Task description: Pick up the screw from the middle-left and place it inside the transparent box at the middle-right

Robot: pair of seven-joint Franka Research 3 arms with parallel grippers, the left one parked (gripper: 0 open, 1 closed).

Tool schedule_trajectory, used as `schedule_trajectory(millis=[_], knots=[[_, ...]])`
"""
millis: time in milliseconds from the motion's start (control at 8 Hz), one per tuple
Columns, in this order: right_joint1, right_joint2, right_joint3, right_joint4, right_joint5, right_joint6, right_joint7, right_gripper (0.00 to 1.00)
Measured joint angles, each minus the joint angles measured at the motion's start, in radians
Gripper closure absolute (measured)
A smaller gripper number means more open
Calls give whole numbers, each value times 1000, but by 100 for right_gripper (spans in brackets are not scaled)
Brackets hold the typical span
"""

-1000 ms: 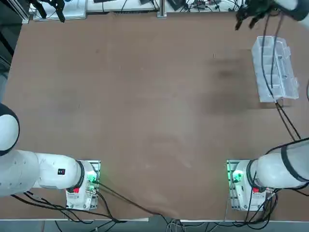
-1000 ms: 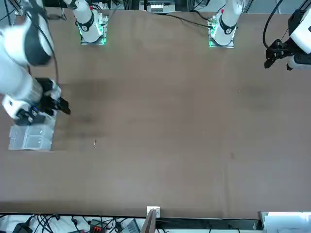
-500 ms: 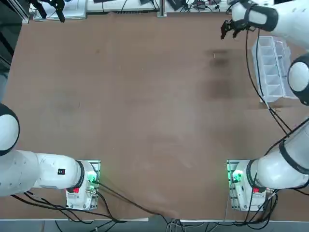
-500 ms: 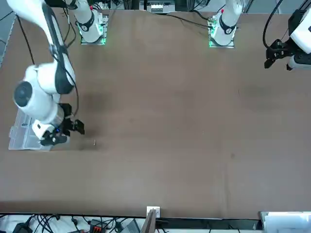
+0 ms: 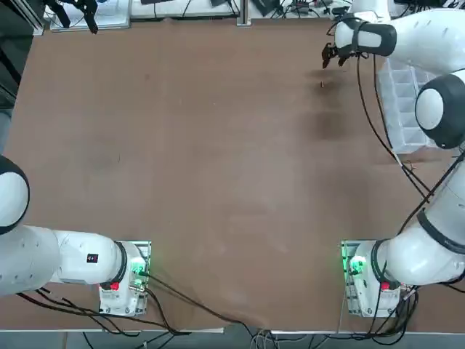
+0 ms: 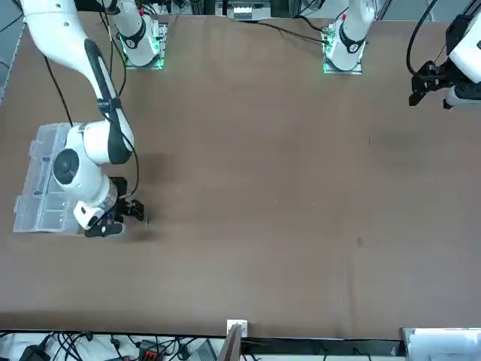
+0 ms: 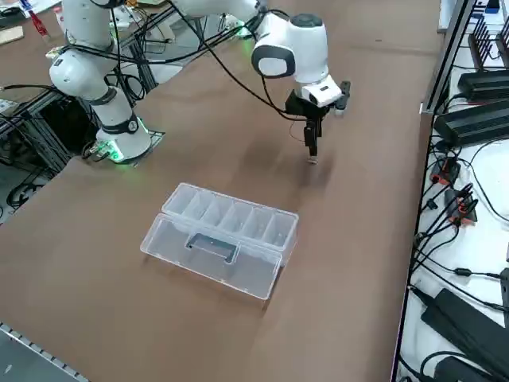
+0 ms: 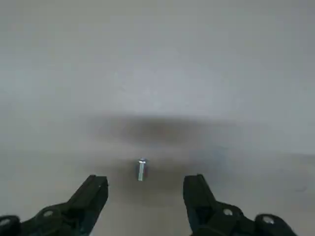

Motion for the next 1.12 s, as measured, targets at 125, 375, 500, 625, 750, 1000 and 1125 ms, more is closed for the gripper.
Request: schedule_trajectory(millis=[125,375,500,625,750,1000,1125], knots=[[11,32,0,20,0,0,41,11],[32,91,0,51,-1,4,74,14],[34,108,0,57,-1,11,79,15],[33,117,-4,61,-1,14,79,17],[33,119,-9,61,-2,14,79,18],[31,123,-13,61,-2,14,79,23],[31,128,-14,61,-2,14,80,24]])
